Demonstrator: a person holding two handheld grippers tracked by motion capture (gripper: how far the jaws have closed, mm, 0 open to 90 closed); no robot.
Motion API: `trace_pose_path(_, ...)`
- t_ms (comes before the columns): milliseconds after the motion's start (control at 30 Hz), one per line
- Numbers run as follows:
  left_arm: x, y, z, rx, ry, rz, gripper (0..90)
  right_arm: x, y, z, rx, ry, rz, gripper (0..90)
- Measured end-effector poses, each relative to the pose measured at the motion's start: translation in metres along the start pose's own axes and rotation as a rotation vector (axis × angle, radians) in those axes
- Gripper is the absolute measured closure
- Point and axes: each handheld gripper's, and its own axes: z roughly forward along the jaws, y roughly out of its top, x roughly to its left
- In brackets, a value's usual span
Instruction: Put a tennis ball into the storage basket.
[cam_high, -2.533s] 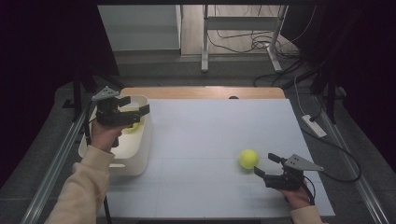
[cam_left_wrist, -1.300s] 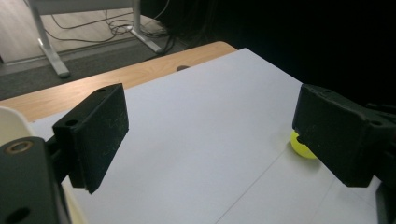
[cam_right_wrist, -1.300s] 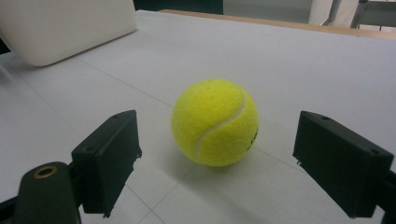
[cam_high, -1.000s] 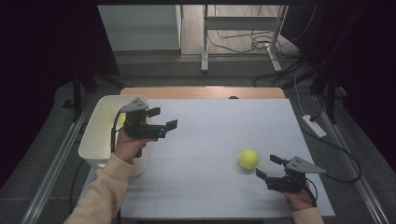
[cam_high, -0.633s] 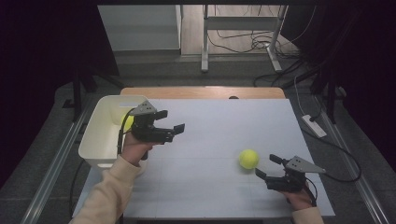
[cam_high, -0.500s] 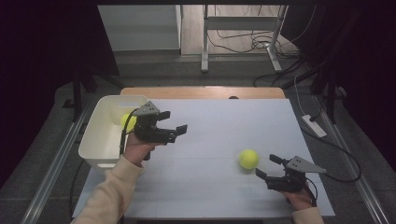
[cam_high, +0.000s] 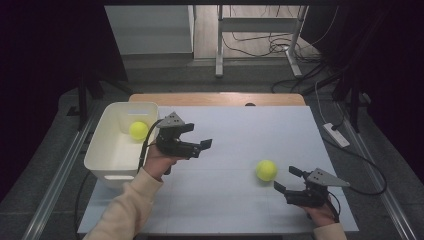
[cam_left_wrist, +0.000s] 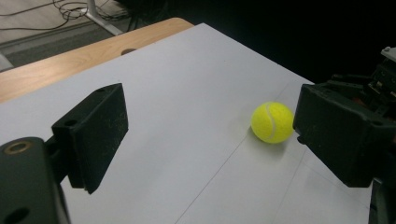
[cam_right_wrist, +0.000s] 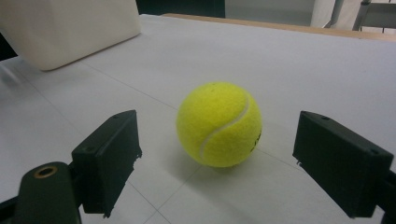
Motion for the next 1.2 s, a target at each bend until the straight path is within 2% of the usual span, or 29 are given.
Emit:
trace_pose_path(233,-0.003,-0.002,0.01,0.013,-0.004,0.009,11.2,0.0,0.001,0.0,-0.002,0.003,0.005,14.5)
trace_pose_path(867,-0.009,-0.01,0.042,0.055,-0.05,0.026,10.7,0.0,0.002,0.002,-0.004,0.008,0.003,14.5)
trace_pose_path(1200,-0.011,-0.013,0.053,0.065,-0.066,0.019,10.3,0.001,0.002,0.003,-0.004,0.012,-0.007,14.5)
